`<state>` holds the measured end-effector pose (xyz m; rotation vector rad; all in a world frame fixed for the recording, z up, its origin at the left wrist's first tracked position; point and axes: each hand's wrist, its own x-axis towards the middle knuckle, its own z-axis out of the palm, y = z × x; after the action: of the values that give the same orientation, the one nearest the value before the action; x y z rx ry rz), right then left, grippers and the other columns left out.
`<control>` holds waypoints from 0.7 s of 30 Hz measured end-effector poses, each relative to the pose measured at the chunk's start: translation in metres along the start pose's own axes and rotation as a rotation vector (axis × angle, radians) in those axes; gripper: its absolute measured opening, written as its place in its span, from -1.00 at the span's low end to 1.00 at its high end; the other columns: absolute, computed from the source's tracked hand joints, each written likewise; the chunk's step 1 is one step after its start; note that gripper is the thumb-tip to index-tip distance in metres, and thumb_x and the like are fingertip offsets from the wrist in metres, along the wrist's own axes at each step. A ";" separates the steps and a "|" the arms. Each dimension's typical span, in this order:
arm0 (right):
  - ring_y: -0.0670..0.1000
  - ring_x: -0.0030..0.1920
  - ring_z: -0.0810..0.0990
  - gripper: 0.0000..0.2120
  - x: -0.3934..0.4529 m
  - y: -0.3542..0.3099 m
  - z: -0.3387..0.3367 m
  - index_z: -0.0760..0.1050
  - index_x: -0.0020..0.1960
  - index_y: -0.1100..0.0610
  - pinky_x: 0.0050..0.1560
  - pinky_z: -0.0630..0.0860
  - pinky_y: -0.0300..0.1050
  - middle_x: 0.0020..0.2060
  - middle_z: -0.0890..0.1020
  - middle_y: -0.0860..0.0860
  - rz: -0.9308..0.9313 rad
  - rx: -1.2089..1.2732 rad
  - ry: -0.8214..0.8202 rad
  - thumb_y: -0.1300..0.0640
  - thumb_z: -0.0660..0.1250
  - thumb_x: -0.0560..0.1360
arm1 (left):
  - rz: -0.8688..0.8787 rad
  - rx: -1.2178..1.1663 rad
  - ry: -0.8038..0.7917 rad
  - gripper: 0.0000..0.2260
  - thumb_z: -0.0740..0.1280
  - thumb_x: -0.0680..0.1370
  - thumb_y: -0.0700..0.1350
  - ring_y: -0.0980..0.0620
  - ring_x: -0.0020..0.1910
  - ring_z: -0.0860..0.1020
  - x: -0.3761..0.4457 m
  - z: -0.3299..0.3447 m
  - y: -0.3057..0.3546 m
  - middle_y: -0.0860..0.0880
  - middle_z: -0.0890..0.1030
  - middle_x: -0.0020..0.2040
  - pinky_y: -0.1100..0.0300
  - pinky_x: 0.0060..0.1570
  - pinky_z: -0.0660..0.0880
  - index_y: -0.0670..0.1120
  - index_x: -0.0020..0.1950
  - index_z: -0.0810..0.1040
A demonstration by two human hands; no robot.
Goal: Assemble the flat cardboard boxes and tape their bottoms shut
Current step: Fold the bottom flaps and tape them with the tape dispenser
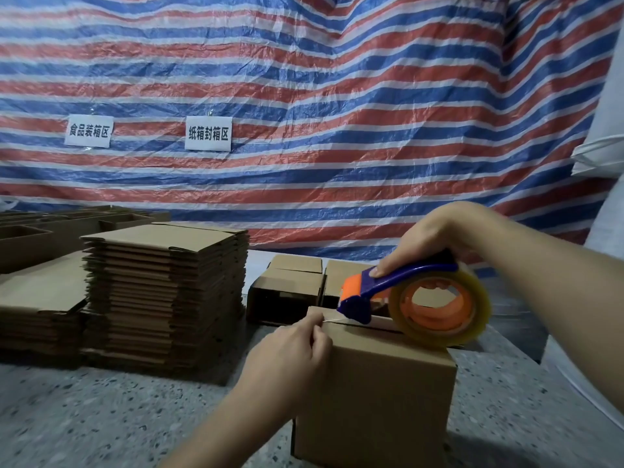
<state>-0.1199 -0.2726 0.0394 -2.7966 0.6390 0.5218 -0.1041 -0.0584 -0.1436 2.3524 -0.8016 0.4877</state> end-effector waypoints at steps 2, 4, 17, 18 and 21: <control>-0.01 -0.25 0.71 -0.18 -0.004 0.018 -0.009 0.63 0.13 0.15 -0.24 0.62 -0.17 -0.18 0.74 0.06 0.052 -0.054 -0.026 -0.45 0.50 0.13 | 0.009 0.011 0.006 -0.68 -0.01 0.64 0.08 0.17 -0.20 0.55 0.000 0.001 -0.004 0.09 0.62 -0.12 0.11 -0.18 0.54 0.19 0.32 0.40; 0.02 -0.15 0.72 -0.08 -0.007 0.046 -0.013 0.63 0.17 0.15 -0.11 0.64 -0.13 -0.08 0.75 0.08 0.105 -0.061 -0.040 -0.49 0.52 0.05 | 0.036 0.009 0.016 -0.67 -0.02 0.64 0.08 0.20 -0.23 0.54 -0.001 0.001 -0.006 0.11 0.61 -0.14 0.18 -0.25 0.52 0.19 0.34 0.40; -0.01 -0.16 0.73 -0.04 -0.006 0.073 0.003 0.60 0.20 0.11 -0.17 0.62 -0.18 -0.10 0.75 0.05 0.172 -0.056 -0.088 -0.52 0.50 0.02 | 0.237 0.329 -0.152 -0.23 -0.08 0.52 0.45 0.03 0.56 0.10 0.021 -0.001 0.037 -0.01 0.16 0.59 0.12 0.49 -0.03 0.00 0.57 0.18; -0.01 -0.15 0.73 -0.02 -0.006 0.073 0.003 0.61 0.20 0.11 -0.15 0.63 -0.18 -0.09 0.75 0.05 0.169 -0.058 -0.089 -0.52 0.50 -0.01 | 0.277 0.309 -0.197 -0.19 -0.07 0.50 0.47 0.05 0.57 0.04 0.021 0.003 0.041 0.01 0.08 0.61 0.14 0.48 -0.09 0.00 0.61 0.03; 0.00 -0.10 0.72 -0.02 -0.005 0.074 0.003 0.60 0.20 0.12 -0.07 0.62 -0.17 -0.04 0.75 0.07 0.160 -0.053 -0.094 -0.52 0.50 0.01 | 0.335 0.355 -0.293 -0.19 -0.04 0.49 0.47 0.03 0.57 0.06 0.021 0.011 0.047 -0.01 0.08 0.61 0.07 0.52 -0.02 0.02 0.61 0.05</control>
<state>-0.1588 -0.3351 0.0282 -2.7644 0.8440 0.7060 -0.1168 -0.1045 -0.1211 2.6653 -1.3555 0.4561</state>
